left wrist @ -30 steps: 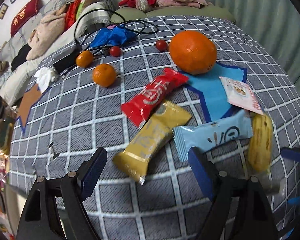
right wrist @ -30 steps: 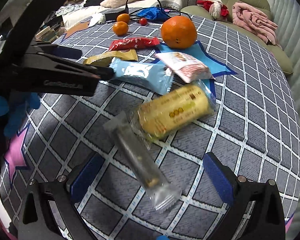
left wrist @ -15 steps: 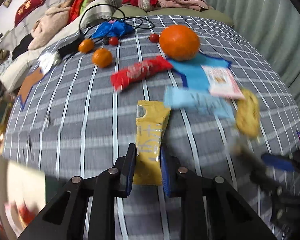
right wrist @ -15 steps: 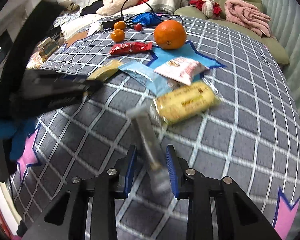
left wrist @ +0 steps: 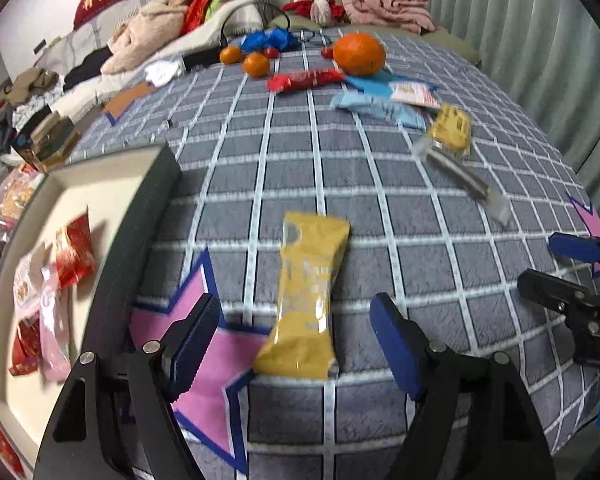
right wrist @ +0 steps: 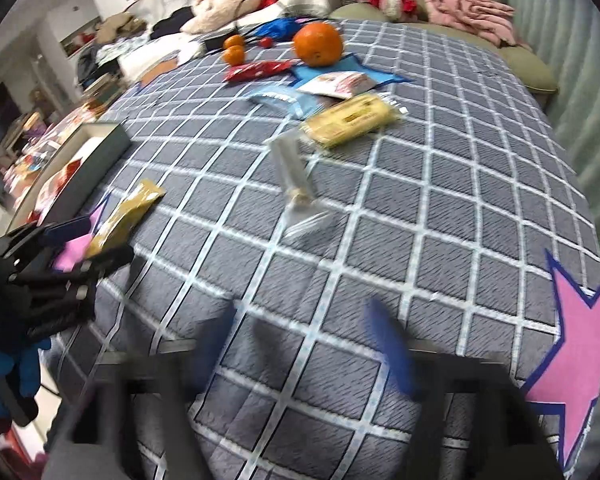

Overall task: Organize snacks
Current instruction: 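Move both open tools back over the snacks on the tablecloth, then grasp the yellow bar with the left tool while the right tool grasps the clear tube snack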

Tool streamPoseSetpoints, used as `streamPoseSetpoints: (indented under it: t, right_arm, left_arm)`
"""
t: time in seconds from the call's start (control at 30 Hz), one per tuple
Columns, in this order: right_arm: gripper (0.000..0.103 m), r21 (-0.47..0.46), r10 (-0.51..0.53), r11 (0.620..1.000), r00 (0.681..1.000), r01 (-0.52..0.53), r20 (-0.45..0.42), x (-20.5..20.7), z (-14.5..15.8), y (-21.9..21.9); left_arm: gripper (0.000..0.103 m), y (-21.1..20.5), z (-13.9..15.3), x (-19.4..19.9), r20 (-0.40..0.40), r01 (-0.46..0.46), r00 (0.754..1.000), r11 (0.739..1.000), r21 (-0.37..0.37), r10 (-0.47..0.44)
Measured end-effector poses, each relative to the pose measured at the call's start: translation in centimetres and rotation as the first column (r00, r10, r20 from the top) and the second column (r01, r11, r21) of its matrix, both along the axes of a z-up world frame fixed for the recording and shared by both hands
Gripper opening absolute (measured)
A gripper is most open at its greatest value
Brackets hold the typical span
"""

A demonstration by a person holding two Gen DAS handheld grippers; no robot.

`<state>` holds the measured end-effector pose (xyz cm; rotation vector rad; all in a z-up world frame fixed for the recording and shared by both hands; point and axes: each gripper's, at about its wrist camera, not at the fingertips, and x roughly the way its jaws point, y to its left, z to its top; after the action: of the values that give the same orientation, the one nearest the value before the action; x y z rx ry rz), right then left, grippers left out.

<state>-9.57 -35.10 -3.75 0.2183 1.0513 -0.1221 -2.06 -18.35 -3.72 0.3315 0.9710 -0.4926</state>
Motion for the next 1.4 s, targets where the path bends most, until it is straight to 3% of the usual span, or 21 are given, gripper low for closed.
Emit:
streamPoseSetpoints:
  t: [0.13, 0.27, 0.33, 0.37, 0.4, 0.47, 0.53, 0.7, 0.9, 0.93, 1.0, 1.13, 1.33, 1.37, 1.4]
  right_arm:
    - [0.081, -0.013, 0.000, 1.000, 1.000, 0.000, -0.006, 2.4, 0.1, -0.2]
    - [0.081, -0.026, 0.010, 1.000, 1.000, -0.011, -0.028, 6.2, -0.1, -0.3]
    - [0.081, -0.036, 0.019, 0.999, 0.999, -0.020, -0.040, 7.8, -0.3, -0.3]
    - [0.076, -0.042, 0.025, 0.999, 0.998, -0.028, -0.050, 8.7, -0.4, -0.2]
    - [0.054, -0.044, 0.030, 0.998, 0.998, -0.033, -0.058, 9.1, -0.6, -0.2]
    - [0.038, -0.072, 0.026, 0.997, 0.997, -0.031, -0.067, 9.5, -0.8, 0.0]
    - [0.032, -0.058, 0.036, 0.998, 0.997, -0.040, -0.063, 8.8, -0.7, 0.1]
    - [0.032, -0.036, 0.045, 0.998, 0.996, -0.048, -0.070, 3.9, -0.5, 0.7]
    - [0.033, 0.012, -0.016, 1.000, 0.998, 0.016, -0.058, -0.5, -0.4, 0.3]
    - [0.035, 0.008, -0.031, 0.999, 0.998, 0.032, -0.058, -0.2, -0.4, 0.1]
    - [0.084, 0.000, -0.059, 0.998, 0.996, 0.059, -0.063, 0.7, -0.3, -0.3]
    - [0.086, -0.026, -0.055, 0.998, 0.998, 0.054, -0.028, 4.1, 0.6, 0.0]
    - [0.086, -0.052, -0.020, 0.999, 0.994, 0.015, -0.107, 9.3, -0.9, 0.9]
    - [0.100, -0.061, -0.022, 0.998, 0.992, 0.015, -0.125, 9.8, -1.2, 0.9]
    - [0.103, -0.053, -0.019, 0.999, 0.989, 0.012, -0.146, 10.1, -1.7, 0.8]
  left_arm:
    - [0.083, -1.3, -0.7, 0.9, -0.002, 0.027, 1.000, 0.999, 0.036, -0.027]
    - [0.089, -1.1, -1.1, 1.8, -0.036, 0.008, 0.999, 1.000, -0.023, -0.009]
    - [0.102, -1.0, -1.4, 2.1, -0.040, -0.009, 0.999, 1.000, -0.024, 0.008]
    - [0.103, -1.0, -1.6, 2.2, -0.044, -0.015, 0.999, 1.000, -0.025, 0.014]
    - [0.103, -0.9, -1.6, 2.2, -0.039, -0.016, 0.999, 0.999, -0.035, 0.014]
    - [0.103, -1.0, -1.7, 2.1, -0.032, -0.007, 0.999, 0.999, -0.035, 0.006]
    - [0.103, -1.0, -1.7, 2.1, -0.022, 0.000, 1.000, 0.999, -0.042, -0.001]
    - [0.103, -0.8, -1.8, 1.6, 0.011, 0.000, 1.000, 0.998, -0.062, 0.001]
    - [0.103, -0.8, -1.9, 1.6, 0.017, -0.001, 1.000, 0.998, -0.069, 0.002]
    - [0.103, -0.8, -1.9, 1.6, 0.019, 0.000, 1.000, 0.997, -0.071, 0.002]
    - [0.103, -0.7, -1.9, 1.5, 0.020, 0.000, 1.000, 0.997, -0.072, 0.001]
    - [0.103, -0.7, -1.9, 1.5, 0.021, 0.000, 1.000, 0.997, -0.072, 0.002]
    - [0.103, -0.7, -1.9, 1.5, 0.020, 0.000, 1.000, 0.997, -0.073, 0.001]
    - [0.103, -0.7, -1.9, 1.5, 0.020, 0.000, 1.000, 0.997, -0.073, 0.001]
    - [0.103, -0.7, -1.9, 1.5, 0.020, 0.000, 1.000, 0.997, -0.073, 0.001]
